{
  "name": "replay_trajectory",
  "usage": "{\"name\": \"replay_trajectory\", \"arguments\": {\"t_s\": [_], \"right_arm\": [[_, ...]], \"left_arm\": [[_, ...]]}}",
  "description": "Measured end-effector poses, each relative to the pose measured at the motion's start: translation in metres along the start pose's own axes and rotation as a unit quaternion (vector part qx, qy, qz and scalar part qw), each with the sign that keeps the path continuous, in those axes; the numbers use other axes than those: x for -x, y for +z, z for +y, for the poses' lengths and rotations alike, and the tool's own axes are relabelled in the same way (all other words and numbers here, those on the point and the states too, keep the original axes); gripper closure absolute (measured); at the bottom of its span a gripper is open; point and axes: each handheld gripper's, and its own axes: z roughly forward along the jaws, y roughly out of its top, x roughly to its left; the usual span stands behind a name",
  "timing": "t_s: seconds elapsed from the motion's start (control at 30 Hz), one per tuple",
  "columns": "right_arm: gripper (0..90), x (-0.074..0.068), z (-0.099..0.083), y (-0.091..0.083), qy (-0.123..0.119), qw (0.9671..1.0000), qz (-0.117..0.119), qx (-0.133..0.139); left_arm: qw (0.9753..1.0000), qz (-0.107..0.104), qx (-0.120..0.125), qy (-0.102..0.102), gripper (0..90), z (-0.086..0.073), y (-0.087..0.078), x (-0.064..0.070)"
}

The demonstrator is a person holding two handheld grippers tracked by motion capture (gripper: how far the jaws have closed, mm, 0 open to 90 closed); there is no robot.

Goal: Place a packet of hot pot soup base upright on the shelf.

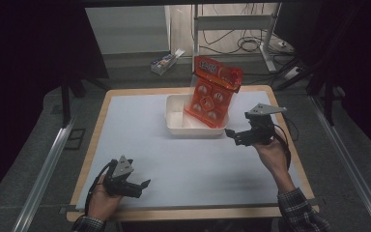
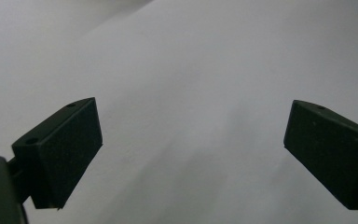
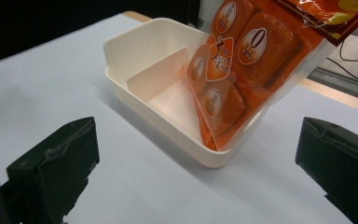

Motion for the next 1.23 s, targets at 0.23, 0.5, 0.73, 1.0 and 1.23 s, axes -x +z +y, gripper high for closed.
{"name": "replay_trajectory", "arguments": {"t_s": [0.23, 0.5, 0.73, 1.0, 1.23], "right_arm": [[0.0, -0.017, -0.016, -0.005, -0.005, 0.9999, 0.001, 0.011], [0.0, -0.031, -0.043, -0.008, -0.006, 0.9998, 0.016, -0.012], [0.0, -0.034, -0.071, -0.009, -0.005, 0.9991, 0.018, -0.037], [0.0, -0.034, -0.096, -0.006, -0.001, 0.9972, 0.008, -0.075], [0.0, -0.033, -0.101, 0.0, 0.002, 0.9955, 0.013, -0.094]], "left_arm": [[1.0, -0.006, -0.002, -0.006, 3.4, 0.0, 0.0, 0.0], [0.9999, -0.007, -0.009, -0.004, 1.6, 0.0, 0.001, -0.001], [1.0, -0.001, -0.008, -0.003, 0.6, 0.0, 0.001, -0.002], [0.9998, 0.008, -0.014, 0.007, 0.4, -0.001, 0.003, 0.0], [0.9999, 0.01, -0.009, 0.007, 0.4, 0.0, 0.003, -0.001]]}}
